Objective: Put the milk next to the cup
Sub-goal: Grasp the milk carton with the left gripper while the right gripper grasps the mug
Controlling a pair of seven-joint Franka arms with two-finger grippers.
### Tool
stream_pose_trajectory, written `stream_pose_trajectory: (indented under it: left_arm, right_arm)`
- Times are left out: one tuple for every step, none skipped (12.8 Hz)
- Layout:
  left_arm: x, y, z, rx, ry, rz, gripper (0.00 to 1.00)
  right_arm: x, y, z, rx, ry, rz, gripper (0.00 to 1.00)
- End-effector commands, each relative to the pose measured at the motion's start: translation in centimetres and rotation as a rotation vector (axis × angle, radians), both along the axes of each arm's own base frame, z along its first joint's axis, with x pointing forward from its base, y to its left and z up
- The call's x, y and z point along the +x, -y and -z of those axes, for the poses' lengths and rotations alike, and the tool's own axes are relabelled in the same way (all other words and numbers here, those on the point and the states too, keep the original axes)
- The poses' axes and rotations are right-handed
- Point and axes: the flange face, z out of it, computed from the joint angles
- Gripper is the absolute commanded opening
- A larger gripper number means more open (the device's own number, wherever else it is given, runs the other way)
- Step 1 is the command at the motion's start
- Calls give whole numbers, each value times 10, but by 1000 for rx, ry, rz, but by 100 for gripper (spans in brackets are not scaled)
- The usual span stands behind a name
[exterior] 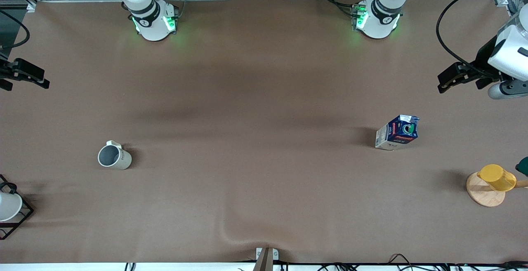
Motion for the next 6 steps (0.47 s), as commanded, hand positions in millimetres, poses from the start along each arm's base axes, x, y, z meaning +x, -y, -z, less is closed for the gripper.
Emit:
stream_pose_trajectory:
  left_arm:
    - [3,-2,-4,-9,-8,17,100]
    - [3,-3,-3,-14,-10,15,100]
    - [5,-6,-1,-10,-13,10,100]
    - [10,-11,6,-8,-25,3,100]
    - [14,-19,13,-7,-37,7,100]
    - [18,-19,20,-16,-49,38,100]
  right_arm:
    - [-5,1,-3,1,-10,9,100]
    - [-7,-2,-6,2,-19,4,100]
    - [-8,-1,-7,3,-23,6,100]
    - [-8,-1,-5,3,-24,6,100]
    - [-6,0,-3,2,-24,7,100]
    - [-4,0,-1,2,-26,7,100]
